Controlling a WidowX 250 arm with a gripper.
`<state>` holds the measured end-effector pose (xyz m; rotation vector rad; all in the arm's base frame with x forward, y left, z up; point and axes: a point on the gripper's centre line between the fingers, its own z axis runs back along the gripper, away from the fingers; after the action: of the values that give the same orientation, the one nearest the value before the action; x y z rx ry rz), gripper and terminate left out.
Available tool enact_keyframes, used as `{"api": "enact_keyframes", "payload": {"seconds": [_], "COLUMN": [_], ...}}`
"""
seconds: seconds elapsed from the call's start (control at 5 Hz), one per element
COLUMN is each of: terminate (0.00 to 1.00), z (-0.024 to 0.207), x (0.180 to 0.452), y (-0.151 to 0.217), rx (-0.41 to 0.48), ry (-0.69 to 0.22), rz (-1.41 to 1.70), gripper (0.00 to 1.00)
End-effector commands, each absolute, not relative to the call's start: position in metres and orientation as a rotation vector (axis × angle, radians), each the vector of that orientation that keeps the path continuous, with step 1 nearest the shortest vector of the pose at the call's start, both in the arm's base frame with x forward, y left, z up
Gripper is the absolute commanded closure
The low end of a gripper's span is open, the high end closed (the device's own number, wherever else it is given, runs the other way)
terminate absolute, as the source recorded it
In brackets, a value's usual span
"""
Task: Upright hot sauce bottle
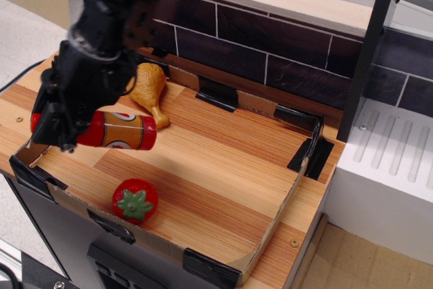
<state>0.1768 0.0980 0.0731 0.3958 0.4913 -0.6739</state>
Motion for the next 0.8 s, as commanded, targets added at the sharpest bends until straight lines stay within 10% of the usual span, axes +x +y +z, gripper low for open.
{"api": "enact_keyframes", "payload": {"seconds": [0.0,0.6], "terminate": [0.0,0.0], "z": [0.085,0.1], "x": [0.204,0.211], "y": [0.088,0.06], "rx": [0.545,0.582], "ry": [0.636,0.948], "rz": [-0.586,-0.473], "gripper": [1.0,1.0]}}
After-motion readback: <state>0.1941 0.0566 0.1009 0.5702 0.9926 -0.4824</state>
